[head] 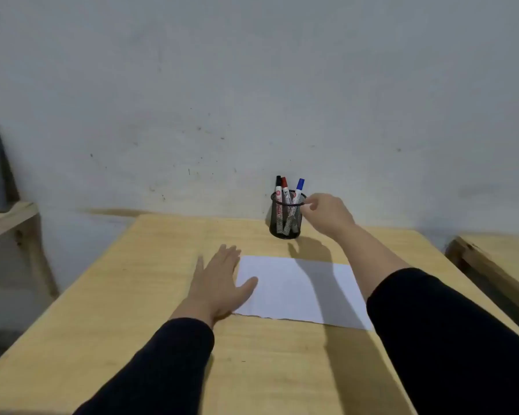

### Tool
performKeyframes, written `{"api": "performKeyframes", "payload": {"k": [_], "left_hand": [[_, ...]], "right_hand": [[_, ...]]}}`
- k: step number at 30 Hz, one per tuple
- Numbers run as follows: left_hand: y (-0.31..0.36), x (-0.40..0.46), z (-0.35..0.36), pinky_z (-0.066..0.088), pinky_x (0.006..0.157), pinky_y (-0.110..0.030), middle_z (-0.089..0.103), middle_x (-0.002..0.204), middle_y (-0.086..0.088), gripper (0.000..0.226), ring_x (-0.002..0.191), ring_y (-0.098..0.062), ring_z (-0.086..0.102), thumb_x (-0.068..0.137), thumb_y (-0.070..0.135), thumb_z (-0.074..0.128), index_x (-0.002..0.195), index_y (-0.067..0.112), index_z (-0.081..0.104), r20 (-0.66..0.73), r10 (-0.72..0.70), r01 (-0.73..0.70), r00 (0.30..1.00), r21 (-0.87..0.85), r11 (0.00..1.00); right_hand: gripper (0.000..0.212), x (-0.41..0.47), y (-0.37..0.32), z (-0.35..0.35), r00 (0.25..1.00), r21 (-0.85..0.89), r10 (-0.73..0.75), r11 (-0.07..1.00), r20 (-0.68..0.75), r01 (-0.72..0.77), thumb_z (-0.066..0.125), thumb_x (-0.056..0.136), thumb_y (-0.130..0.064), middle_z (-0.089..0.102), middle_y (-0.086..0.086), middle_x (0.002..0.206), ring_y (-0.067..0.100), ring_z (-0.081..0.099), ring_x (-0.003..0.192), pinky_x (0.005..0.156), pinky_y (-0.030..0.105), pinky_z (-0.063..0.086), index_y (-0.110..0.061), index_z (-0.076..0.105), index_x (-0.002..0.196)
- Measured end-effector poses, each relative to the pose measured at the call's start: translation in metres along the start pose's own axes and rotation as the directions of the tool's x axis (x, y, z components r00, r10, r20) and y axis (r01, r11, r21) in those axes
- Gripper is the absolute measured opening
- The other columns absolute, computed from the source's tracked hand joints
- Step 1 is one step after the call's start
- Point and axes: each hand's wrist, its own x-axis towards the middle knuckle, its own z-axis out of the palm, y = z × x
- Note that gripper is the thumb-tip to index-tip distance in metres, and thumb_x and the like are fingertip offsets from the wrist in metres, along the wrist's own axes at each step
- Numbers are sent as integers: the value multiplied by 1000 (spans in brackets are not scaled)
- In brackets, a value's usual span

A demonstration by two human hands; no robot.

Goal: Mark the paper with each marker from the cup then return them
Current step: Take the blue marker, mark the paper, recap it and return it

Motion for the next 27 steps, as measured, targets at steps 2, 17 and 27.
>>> {"api": "performKeyframes", "payload": {"k": [2, 17, 27], "left_hand": [[-5, 2, 8, -7, 119, -48, 11, 160, 13, 75, 147, -5, -2, 87, 62, 36, 150, 26, 15, 3, -3, 3, 1000, 68, 998], [-9, 9, 12, -9, 119, -47, 8, 159, 21, 79, 146, 1, -5, 85, 69, 33, 150, 30, 13, 31, -31, 27, 999, 104, 994], [-6, 6, 10, -8, 119, -48, 6, 159, 19, 80, 146, -1, -5, 85, 69, 31, 151, 29, 11, 53, -36, 30, 998, 104, 994]], "right_hand": [[32, 18, 2, 9, 997, 45, 61, 997, -50, -58, 52, 93, -32, 65, 4, 121, 26, 58, 113, 84, 33, 46, -19, 65, 119], [33, 83, -9, 60, 912, 180, 350, 932, -213, -316, 60, 90, -41, 51, 7, 127, 29, 46, 119, 97, 42, 44, -14, 71, 108], [20, 57, -51, -4, 967, 498, 111, 867, -230, 19, 50, 99, -27, 69, 7, 101, 20, 67, 86, 76, 30, 51, -10, 60, 103]]}}
